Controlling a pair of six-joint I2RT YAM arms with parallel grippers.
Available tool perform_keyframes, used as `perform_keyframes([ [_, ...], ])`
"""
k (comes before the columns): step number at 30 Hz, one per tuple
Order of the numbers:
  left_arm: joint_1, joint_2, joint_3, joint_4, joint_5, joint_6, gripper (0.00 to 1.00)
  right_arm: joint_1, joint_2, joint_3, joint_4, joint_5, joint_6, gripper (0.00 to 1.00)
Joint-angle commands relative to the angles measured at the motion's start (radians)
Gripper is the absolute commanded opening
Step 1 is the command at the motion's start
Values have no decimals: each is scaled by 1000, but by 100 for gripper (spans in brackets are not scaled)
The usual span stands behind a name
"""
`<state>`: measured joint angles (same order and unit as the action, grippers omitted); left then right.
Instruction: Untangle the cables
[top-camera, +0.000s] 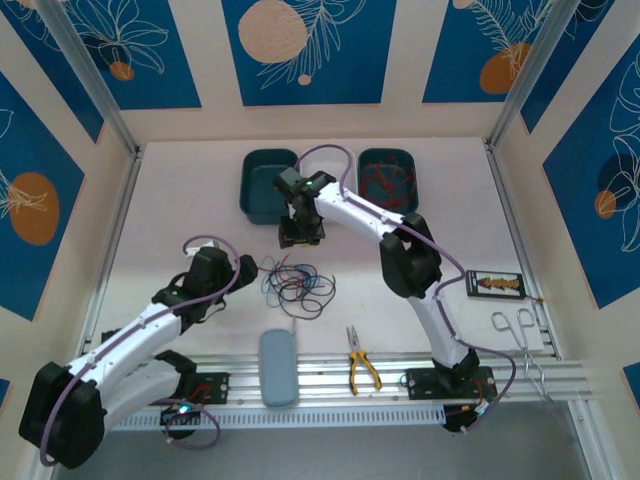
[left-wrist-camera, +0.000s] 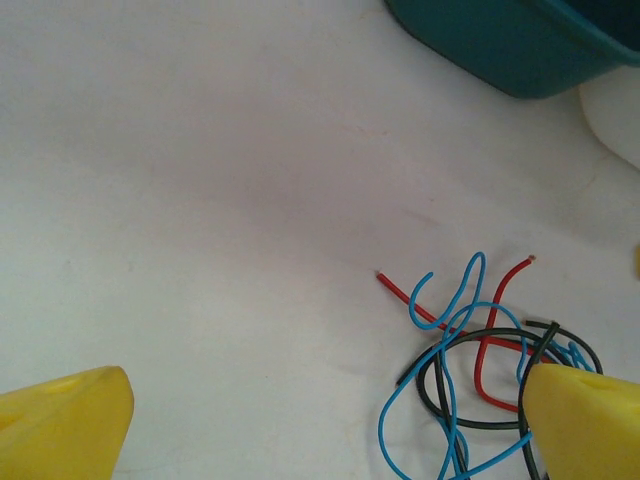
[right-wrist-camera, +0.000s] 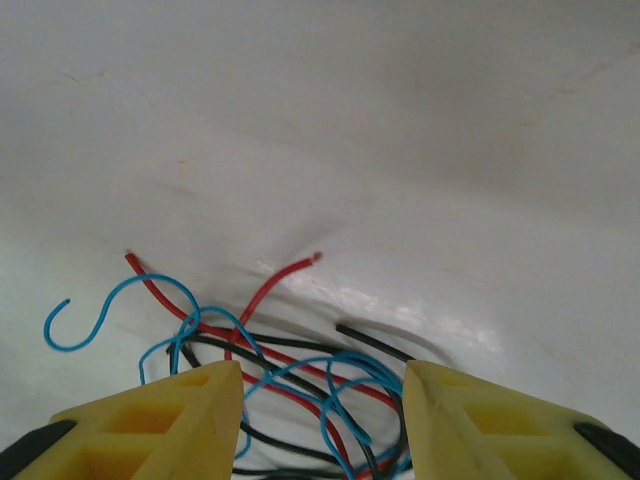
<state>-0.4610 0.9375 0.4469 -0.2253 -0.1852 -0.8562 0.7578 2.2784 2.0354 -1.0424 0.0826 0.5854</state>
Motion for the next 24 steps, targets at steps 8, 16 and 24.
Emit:
perform_keyframes([
  [8, 11, -50, -43, -22, -27, -23, 100, 44, 144, 139, -63, 24, 44, 45],
  [16, 10, -26, -48, 2, -8, -23, 100, 67, 215, 201, -94, 52, 47, 44],
  [24, 10, -17, -54, 14, -6, -22, 100, 83, 255, 223, -102, 87, 32, 38],
])
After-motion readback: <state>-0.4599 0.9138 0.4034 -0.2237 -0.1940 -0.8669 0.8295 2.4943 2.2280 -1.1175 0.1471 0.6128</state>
